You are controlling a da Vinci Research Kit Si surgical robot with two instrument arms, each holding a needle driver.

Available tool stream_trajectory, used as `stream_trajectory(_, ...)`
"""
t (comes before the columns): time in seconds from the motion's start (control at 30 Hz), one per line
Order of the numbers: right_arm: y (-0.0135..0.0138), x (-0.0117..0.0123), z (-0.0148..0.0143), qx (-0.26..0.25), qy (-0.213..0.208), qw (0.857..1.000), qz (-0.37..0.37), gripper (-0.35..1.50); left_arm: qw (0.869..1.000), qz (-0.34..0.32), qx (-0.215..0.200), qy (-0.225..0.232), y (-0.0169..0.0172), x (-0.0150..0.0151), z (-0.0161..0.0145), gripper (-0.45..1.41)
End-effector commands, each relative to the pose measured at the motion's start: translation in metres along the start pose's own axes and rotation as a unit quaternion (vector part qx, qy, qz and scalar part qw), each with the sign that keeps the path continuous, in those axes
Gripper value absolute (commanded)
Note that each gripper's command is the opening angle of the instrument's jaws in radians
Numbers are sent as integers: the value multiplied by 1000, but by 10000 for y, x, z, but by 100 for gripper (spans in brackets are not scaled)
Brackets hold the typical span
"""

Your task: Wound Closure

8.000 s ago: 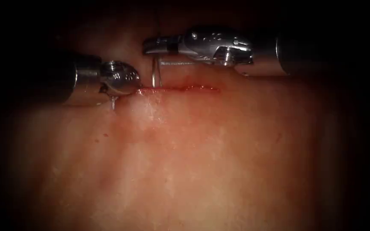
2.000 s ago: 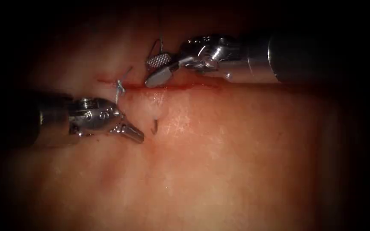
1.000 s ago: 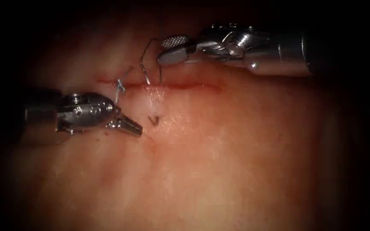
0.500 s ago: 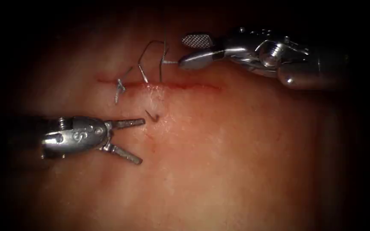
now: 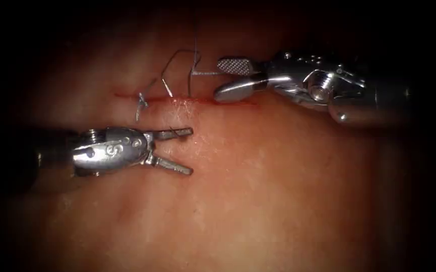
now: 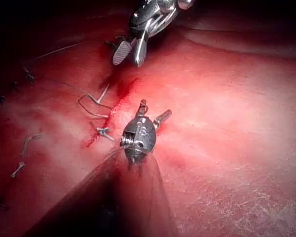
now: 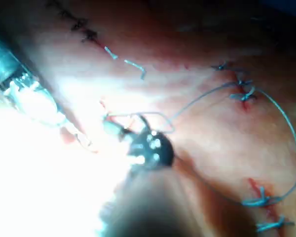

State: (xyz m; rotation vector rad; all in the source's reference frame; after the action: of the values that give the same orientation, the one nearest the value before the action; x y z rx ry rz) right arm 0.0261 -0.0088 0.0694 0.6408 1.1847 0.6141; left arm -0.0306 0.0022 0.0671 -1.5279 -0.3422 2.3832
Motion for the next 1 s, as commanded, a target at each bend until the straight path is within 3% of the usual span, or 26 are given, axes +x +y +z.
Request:
stream_trajectory(0.03, 4, 0, 9, 0, 1, 1000, -2, 72, 1000, -1, 3, 6, -5, -1, 7, 54)
stream_trajectory(0.1, 4, -1, 10, 2, 0, 1000, 0, 71, 1000, -6, 10, 21, -7, 2, 6, 47)
stream_trajectory(0.17, 4, -2, 10, 1, 0, 1000, 3, 69, 999, -10, 17, 31, -9, 5, 4, 29)
stream_trajectory(0.2, 4, -3, 10, 1, 1, 1000, 6, 67, 999, -12, 19, 33, -9, 5, 4, 10)
stream_trajectory(0.27, 4, -3, 10, 1, 1, 1000, 9, 66, 999, -10, 23, 32, -8, 4, 3, -45)
stream_trajectory(0.5, 0, -3, 9, 1, 1, 1000, 17, 59, 996, -77, 34, 29, -4, -8, 6, -45)
stream_trajectory(0.63, -2, -4, 7, 5, 0, 1000, 26, 54, 992, -118, 18, 33, 1, -6, 6, -45)
stream_trajectory(0.83, -4, -10, 10, 21, -7, 999, 44, 51, 976, -204, -55, 43, 22, 10, 5, -45)
stream_trajectory(1.0, -7, -16, 12, 34, -21, 998, 52, 51, 963, -236, -122, 46, 41, 27, 0, -45)
